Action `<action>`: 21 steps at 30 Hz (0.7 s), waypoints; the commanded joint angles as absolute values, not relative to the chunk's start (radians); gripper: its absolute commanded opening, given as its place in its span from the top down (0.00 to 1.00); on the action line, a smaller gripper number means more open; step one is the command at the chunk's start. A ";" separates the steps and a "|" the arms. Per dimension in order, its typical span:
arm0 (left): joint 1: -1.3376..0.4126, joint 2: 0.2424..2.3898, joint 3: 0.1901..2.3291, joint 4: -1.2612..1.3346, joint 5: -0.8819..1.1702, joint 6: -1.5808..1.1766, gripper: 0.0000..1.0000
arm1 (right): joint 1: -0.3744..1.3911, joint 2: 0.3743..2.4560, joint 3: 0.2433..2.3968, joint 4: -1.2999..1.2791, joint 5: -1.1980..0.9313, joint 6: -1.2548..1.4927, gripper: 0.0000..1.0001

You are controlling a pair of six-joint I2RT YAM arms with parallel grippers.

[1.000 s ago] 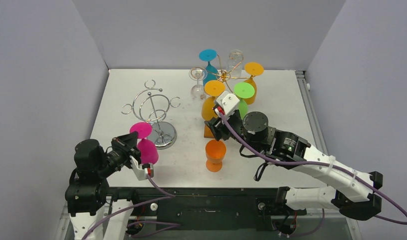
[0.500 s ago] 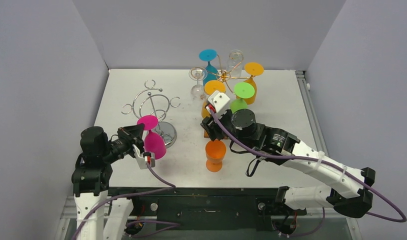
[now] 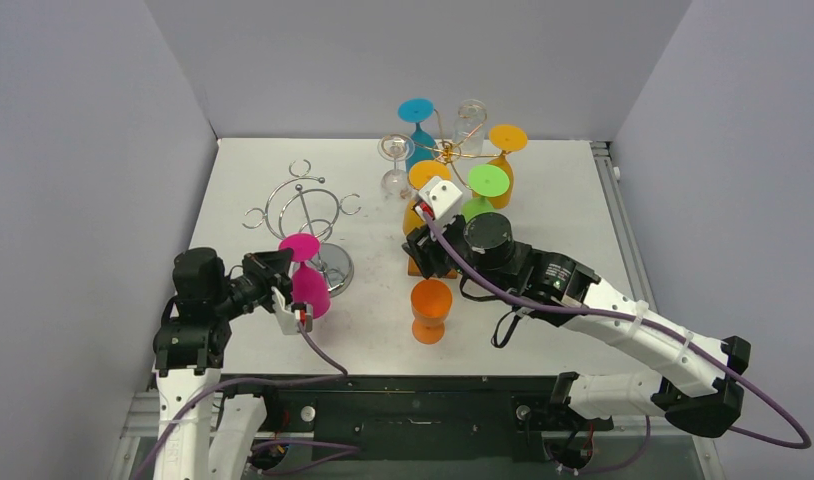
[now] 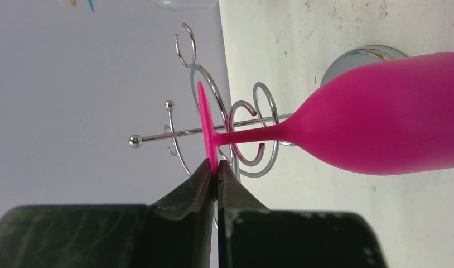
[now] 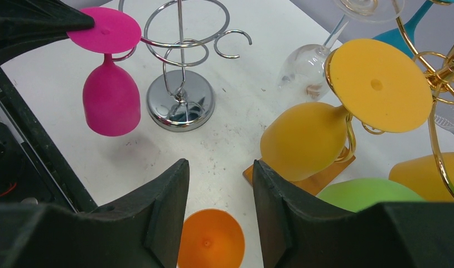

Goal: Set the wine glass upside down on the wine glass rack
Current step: Turn the wine glass upside down at the wine rack.

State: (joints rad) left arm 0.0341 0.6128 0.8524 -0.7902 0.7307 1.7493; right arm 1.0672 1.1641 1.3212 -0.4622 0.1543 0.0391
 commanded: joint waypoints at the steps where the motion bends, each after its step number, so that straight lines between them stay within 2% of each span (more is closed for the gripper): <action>1: 0.031 0.624 0.853 -0.721 0.727 1.774 1.00 | 1.058 1.156 1.332 -0.446 0.139 0.062 0.59; 2: 0.031 0.624 0.850 -0.721 0.725 1.776 1.00 | 1.057 1.153 1.327 -0.449 0.140 0.066 0.59; 3: 0.031 0.623 0.845 -0.722 0.726 1.777 0.95 | 1.055 1.149 1.321 -0.451 0.141 0.071 0.58; 6: 0.031 0.612 0.828 -0.737 0.721 1.802 0.68 | 1.054 1.127 1.290 -0.452 0.141 0.091 0.57; 9: 0.031 0.615 0.827 -0.772 0.718 1.825 0.58 | 1.054 1.104 1.259 -0.451 0.149 0.109 0.56; 17: 0.031 0.615 0.840 -0.805 0.687 1.809 0.51 | 1.054 1.071 1.233 -0.490 0.157 0.136 0.54; 19: 0.032 0.607 0.846 -0.828 0.675 1.797 0.41 | 1.054 1.071 1.229 -0.513 0.152 0.145 0.51; 21: 0.032 0.596 0.848 -0.838 0.659 1.769 0.25 | 1.054 1.072 1.220 -0.537 0.140 0.160 0.48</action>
